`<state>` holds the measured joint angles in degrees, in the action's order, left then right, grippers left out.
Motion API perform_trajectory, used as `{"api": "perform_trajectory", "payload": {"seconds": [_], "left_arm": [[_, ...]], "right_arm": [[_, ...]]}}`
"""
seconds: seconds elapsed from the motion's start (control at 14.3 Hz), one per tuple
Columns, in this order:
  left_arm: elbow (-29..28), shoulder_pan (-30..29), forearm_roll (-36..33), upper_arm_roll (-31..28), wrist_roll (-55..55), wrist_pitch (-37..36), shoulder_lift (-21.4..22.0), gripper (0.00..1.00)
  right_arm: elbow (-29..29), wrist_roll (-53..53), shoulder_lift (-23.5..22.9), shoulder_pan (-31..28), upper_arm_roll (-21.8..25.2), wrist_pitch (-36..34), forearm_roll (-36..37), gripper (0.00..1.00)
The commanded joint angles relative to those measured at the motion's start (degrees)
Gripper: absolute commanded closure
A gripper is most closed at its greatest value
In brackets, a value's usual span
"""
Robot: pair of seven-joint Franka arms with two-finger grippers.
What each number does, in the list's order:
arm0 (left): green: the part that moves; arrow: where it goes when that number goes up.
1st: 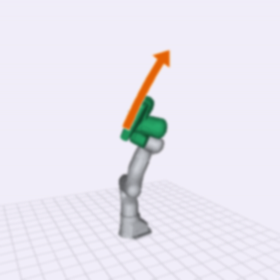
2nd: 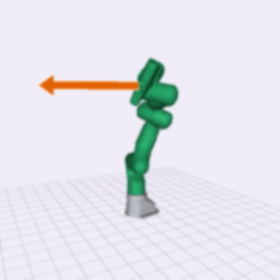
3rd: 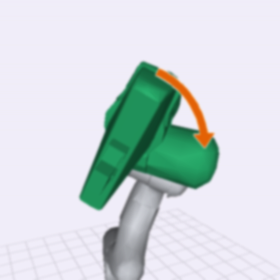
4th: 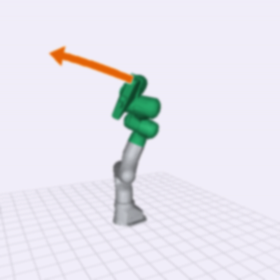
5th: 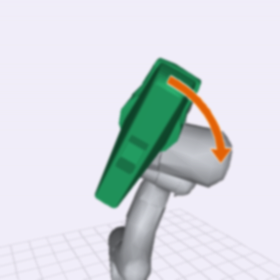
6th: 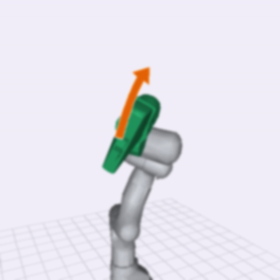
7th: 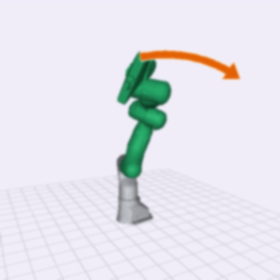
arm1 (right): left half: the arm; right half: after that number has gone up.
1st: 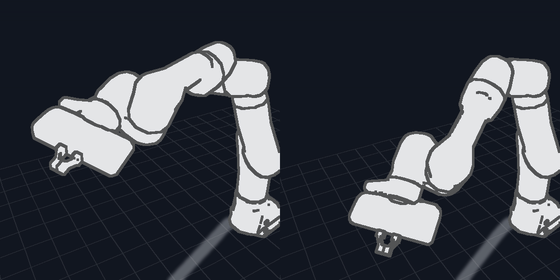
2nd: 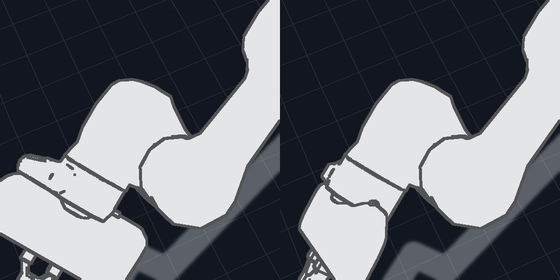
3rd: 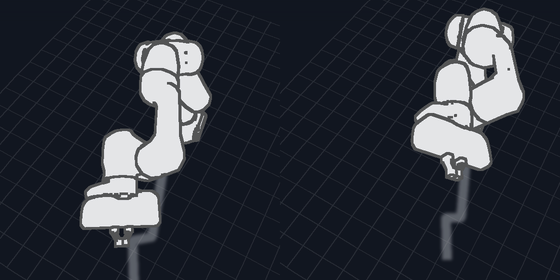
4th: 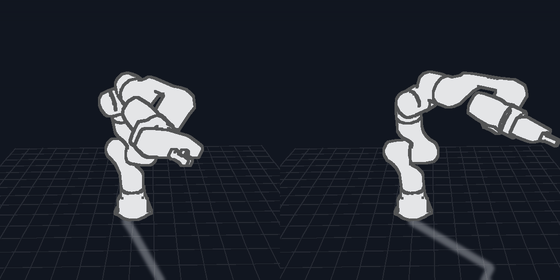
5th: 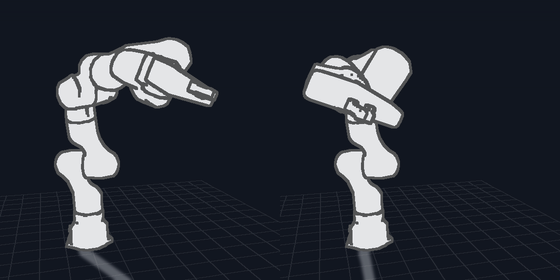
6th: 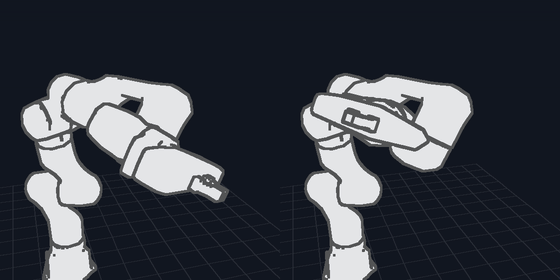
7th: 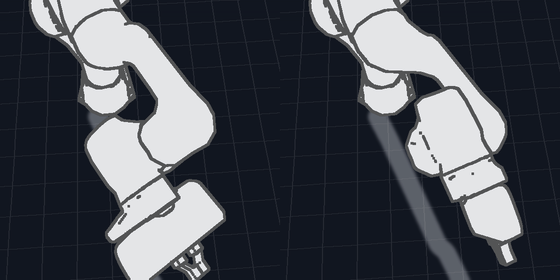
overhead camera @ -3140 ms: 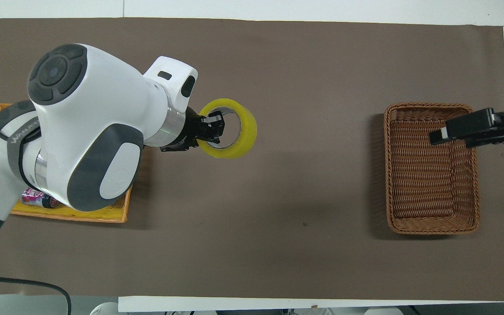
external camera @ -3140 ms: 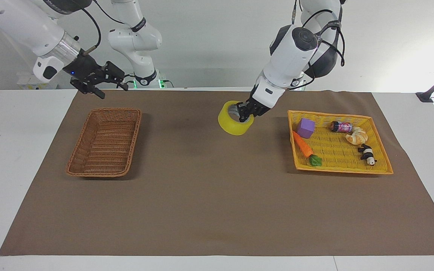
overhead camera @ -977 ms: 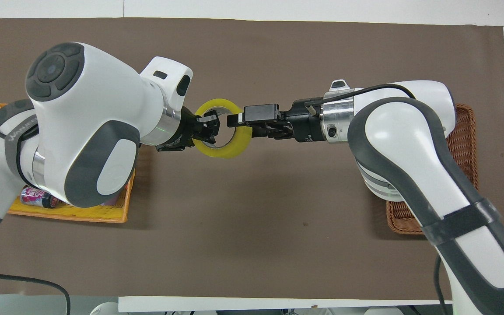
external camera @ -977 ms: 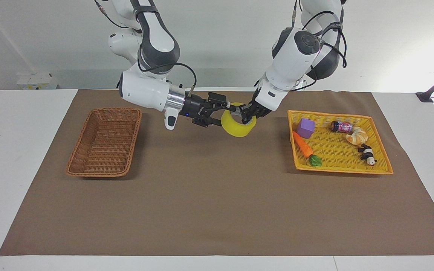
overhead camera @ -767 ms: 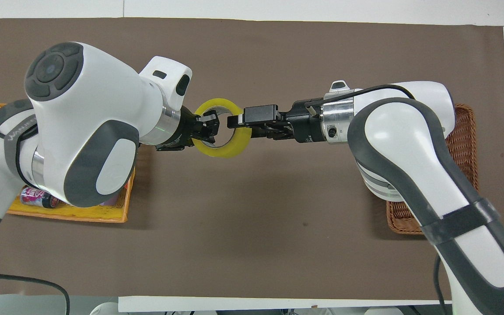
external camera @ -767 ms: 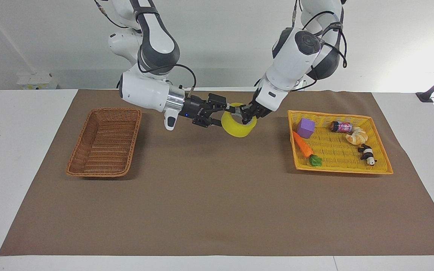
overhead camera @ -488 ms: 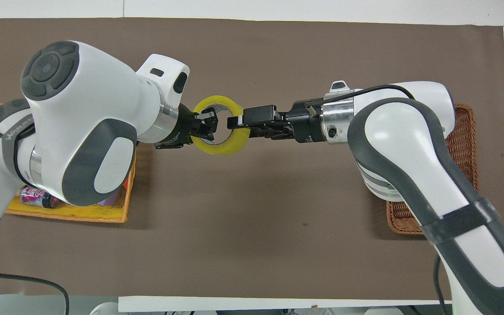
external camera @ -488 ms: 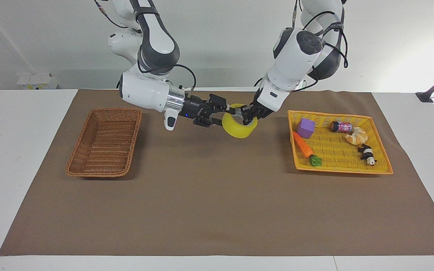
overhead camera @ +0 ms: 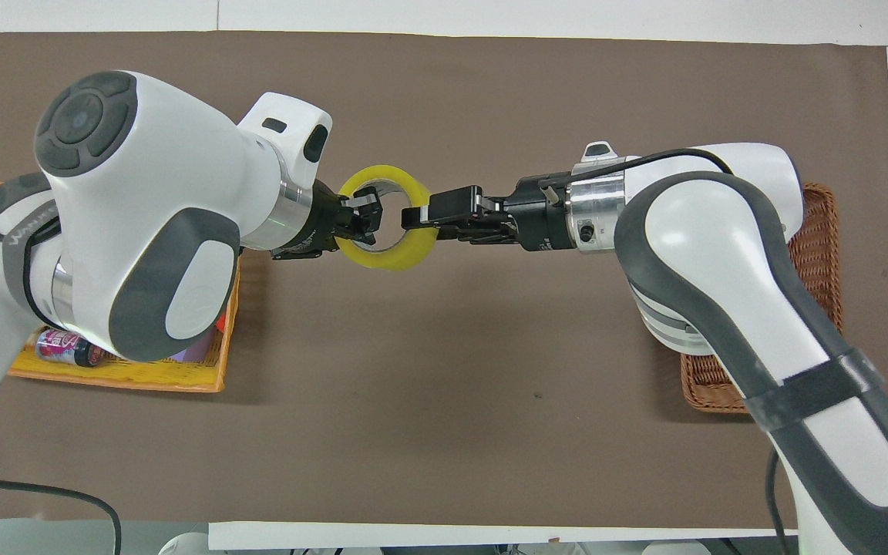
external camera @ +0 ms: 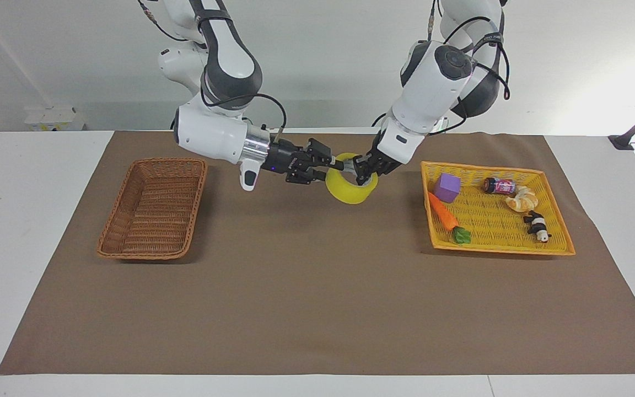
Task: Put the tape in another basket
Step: 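Grasp the tape rim with the right gripper beside the left gripper, then carry the tape to the wicker basket while the left gripper withdraws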
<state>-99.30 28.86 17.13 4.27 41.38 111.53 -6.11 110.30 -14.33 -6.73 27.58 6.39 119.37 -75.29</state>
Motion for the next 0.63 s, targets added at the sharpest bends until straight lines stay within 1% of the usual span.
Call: {"api": "perform_trajectory", "payload": {"seconds": [0.0, 0.07, 0.14, 0.28, 0.42, 0.56], "left_arm": [[1.56, -0.39, -0.96, 0.04, 0.02, 1.66, 0.04, 0.06], [2.52, -0.39, -1.13, -0.05, 0.46, 1.58, 0.22, 0.00], [3.84, -0.56, -1.74, -0.05, 0.46, 1.23, 0.74, 0.00], [6.39, -3.01, -2.19, -0.49, 0.02, -2.18, 1.71, 0.00], [7.46, -7.04, -3.41, -1.19, -2.25, -3.78, 1.62, 0.00], [7.10, -12.49, -6.57, -1.28, -9.00, -6.31, 1.71, 0.00]], "right_arm": [[0.88, -1.67, 0.75, -0.25, 0.03, -0.54, -1.00, 1.00], [0.88, -1.58, 0.75, -0.25, 0.03, -0.63, -1.00, 1.00], [0.88, -1.66, 0.75, -0.25, 0.03, -0.63, -1.00, 1.00], [0.88, -1.66, 0.75, -0.33, 0.03, -0.72, -1.00, 1.00], [0.88, -1.93, 0.75, -0.60, 0.12, -1.42, -0.91, 1.00], [0.97, -2.97, 0.75, -2.43, 0.29, -3.17, 0.22, 1.00]]}}
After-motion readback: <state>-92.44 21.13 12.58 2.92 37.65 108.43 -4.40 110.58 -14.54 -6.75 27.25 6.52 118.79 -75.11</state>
